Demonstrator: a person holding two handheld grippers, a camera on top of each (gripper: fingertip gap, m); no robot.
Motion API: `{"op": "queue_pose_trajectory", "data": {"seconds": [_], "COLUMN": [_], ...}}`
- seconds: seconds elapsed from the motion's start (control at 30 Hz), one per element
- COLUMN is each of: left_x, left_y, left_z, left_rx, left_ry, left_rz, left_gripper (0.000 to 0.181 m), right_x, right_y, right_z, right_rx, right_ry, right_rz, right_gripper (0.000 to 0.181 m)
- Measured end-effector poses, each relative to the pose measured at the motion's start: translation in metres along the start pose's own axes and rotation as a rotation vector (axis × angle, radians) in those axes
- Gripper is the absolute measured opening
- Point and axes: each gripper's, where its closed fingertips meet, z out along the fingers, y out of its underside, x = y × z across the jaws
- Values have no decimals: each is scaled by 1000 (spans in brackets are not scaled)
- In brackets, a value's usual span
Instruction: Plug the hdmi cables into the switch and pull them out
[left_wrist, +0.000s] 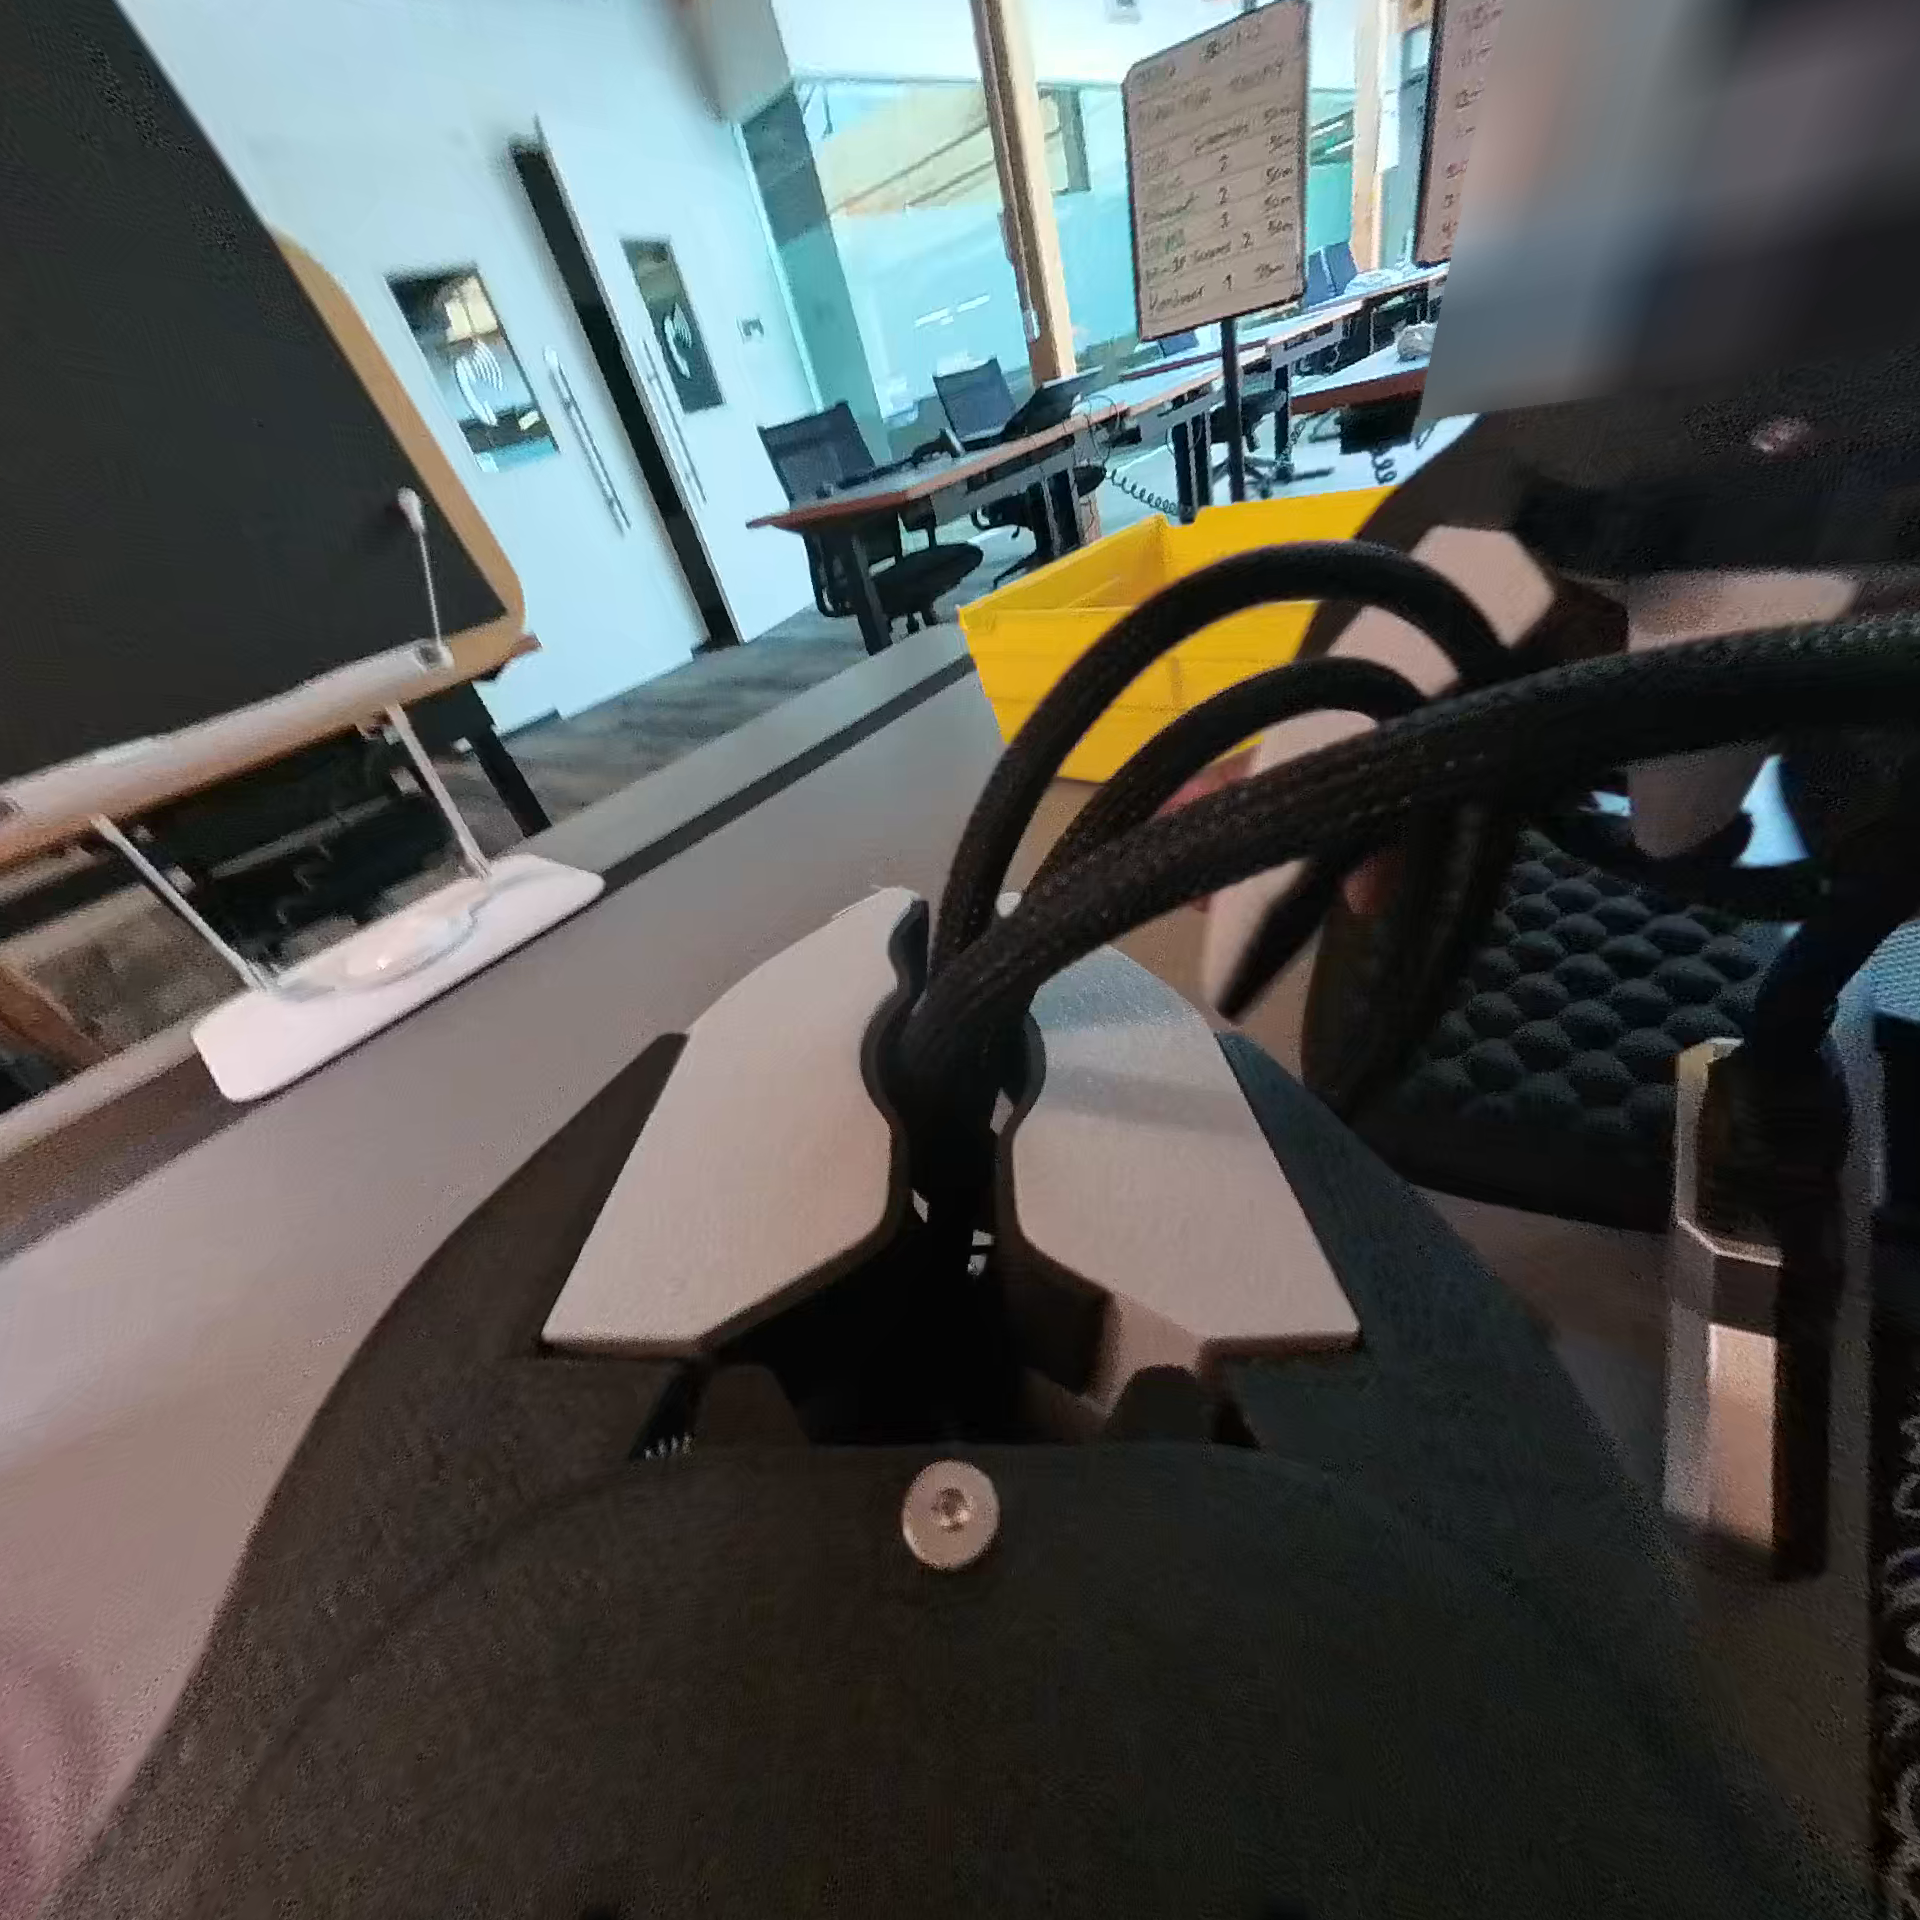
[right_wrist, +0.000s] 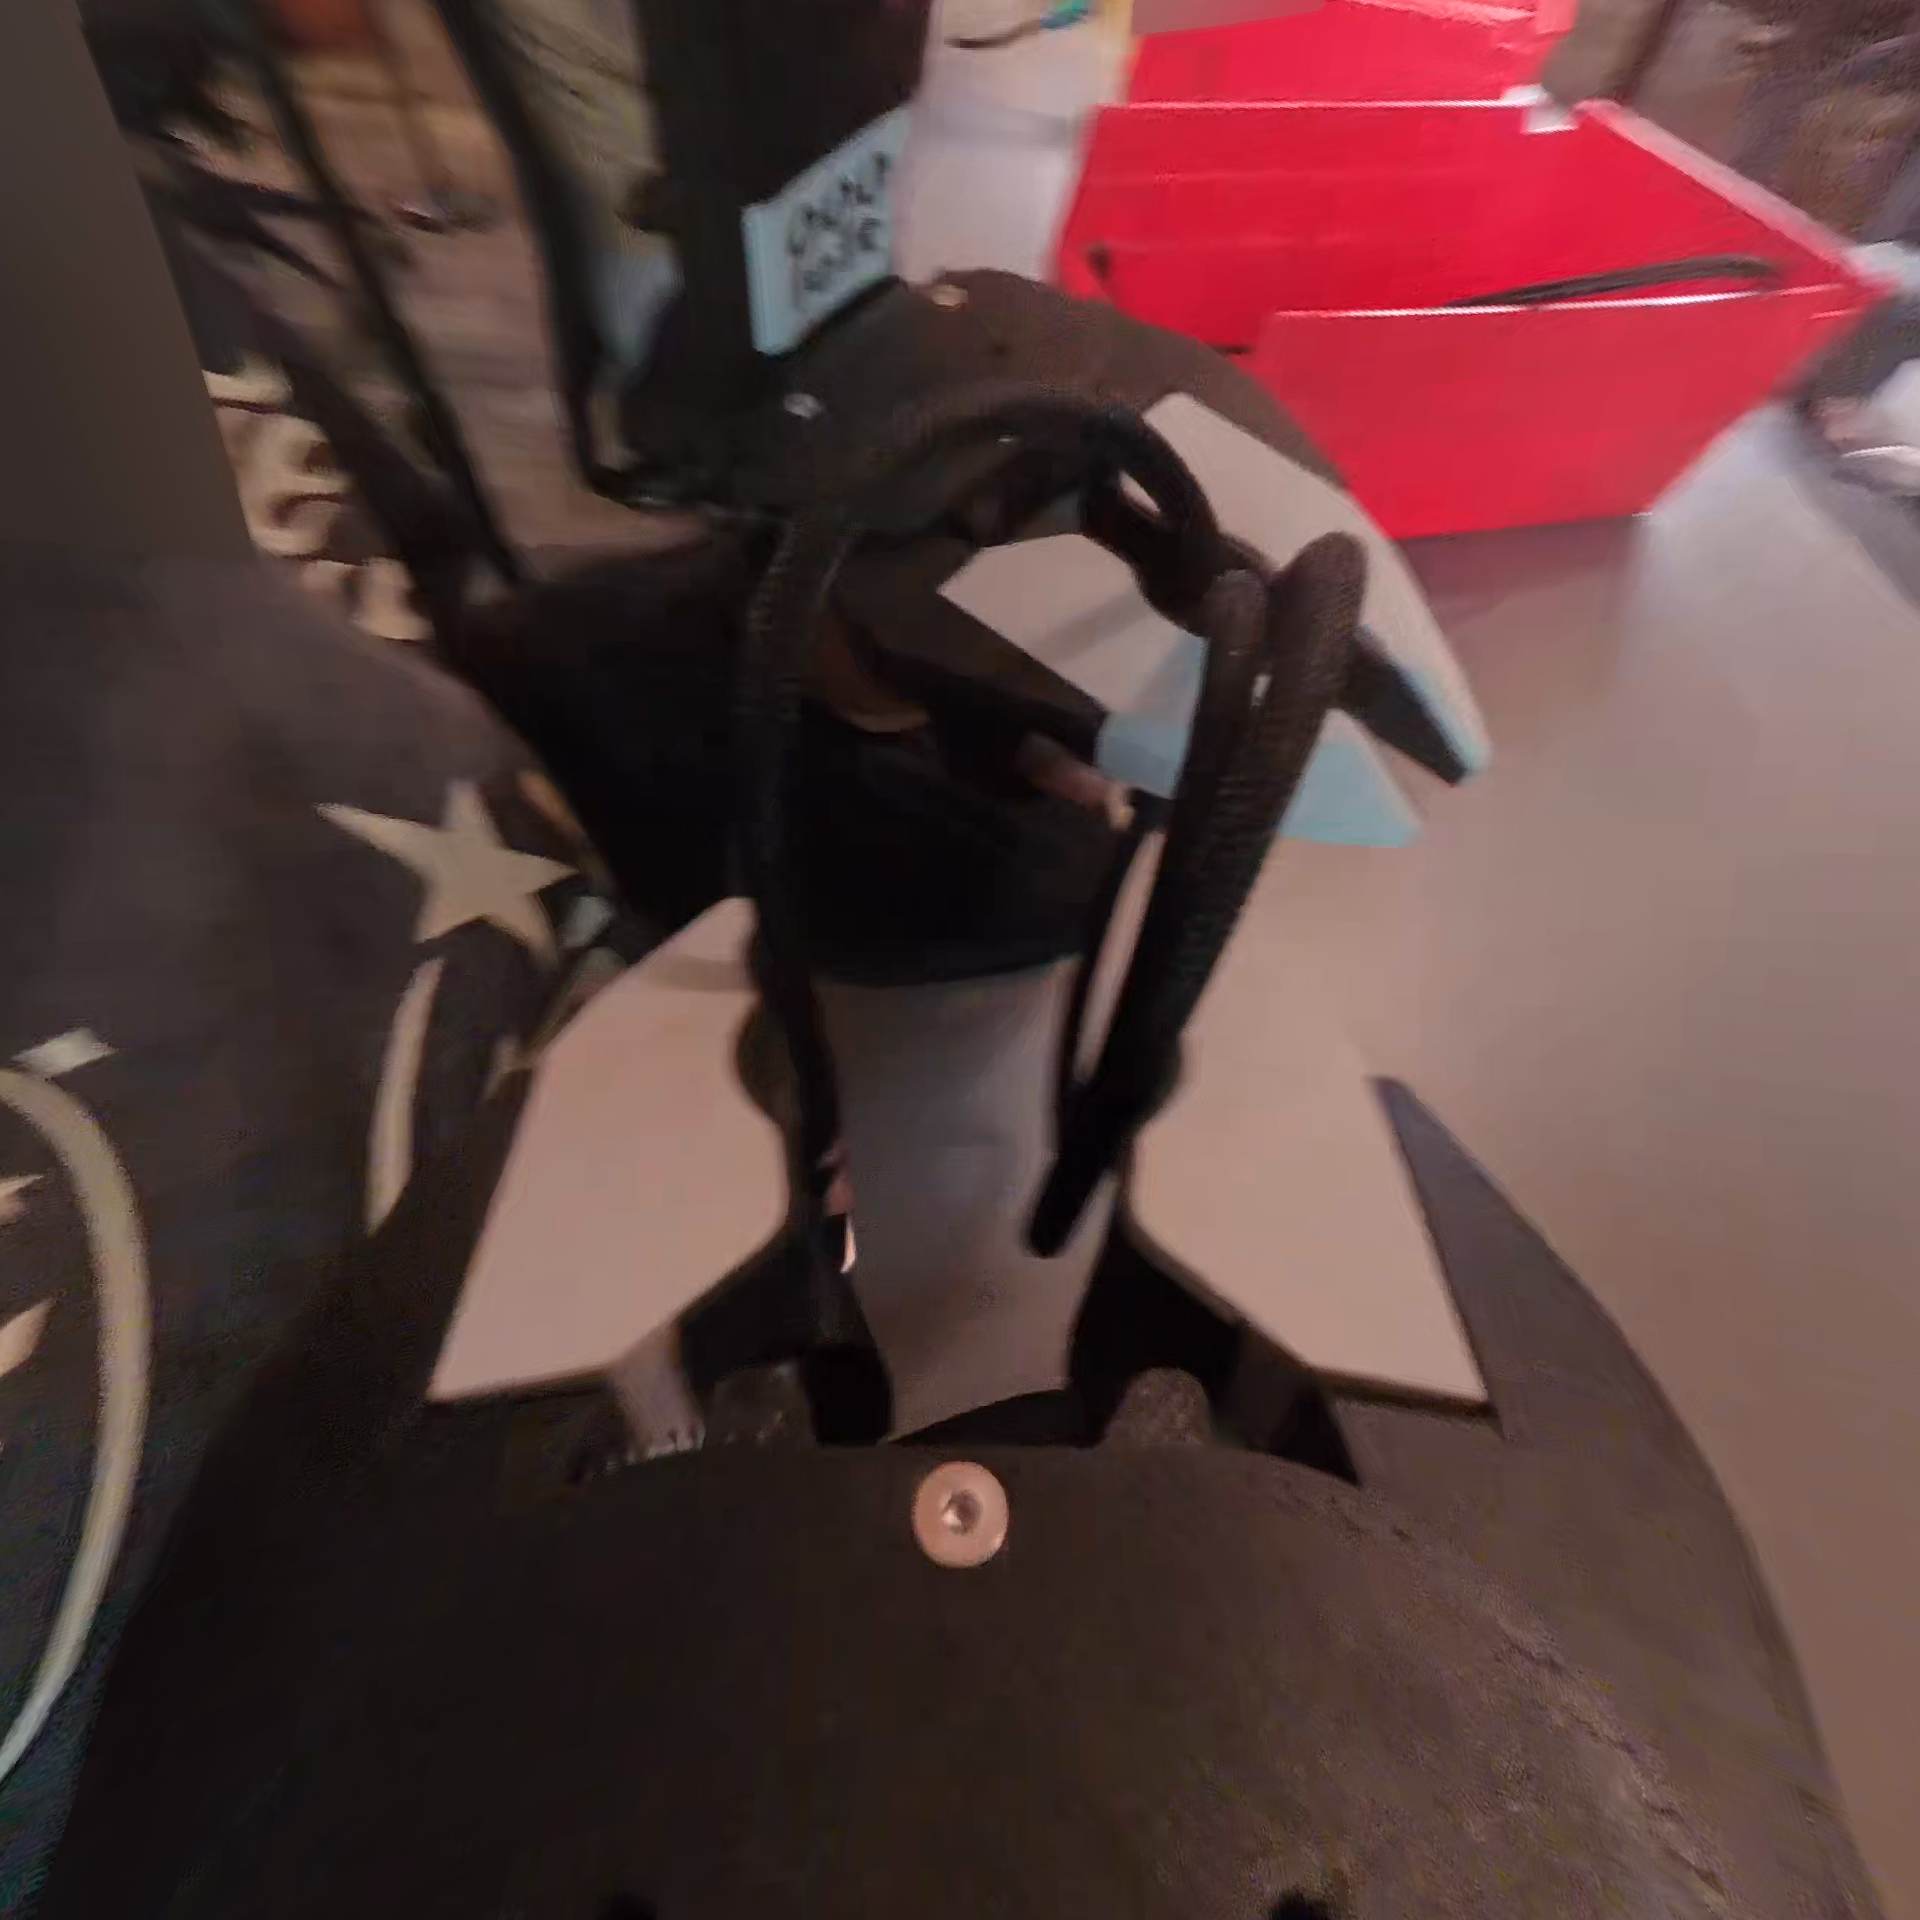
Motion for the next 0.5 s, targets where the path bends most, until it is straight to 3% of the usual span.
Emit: {"op": "queue_pose_trajectory", "data": {"seconds": [0.07,0.2,0.3,0.43,0.5], "left_x": [0,9,5,-20,-22], "left_y": [1,-13,-29,-47,-49], "left_z": [-1,-5,-9,-27,-30], "left_rx": [-1,83,196,364,382], "left_ry": [36,180,136,13,29], "left_rz": [-93,-275,-236,-234,-283], "left_gripper": [11,25,51,48,48], "right_x": [11,27,38,75,100], "right_y": [-5,-18,-38,-80,-89], "right_z": [0,-13,-40,-109,-147], "right_rx": [26,119,169,244,180], "right_ry": [112,164,199,349,446], "right_rz": [-33,-75,-138,-186,-311], "right_gripper": [16,4,3,2,1]}}
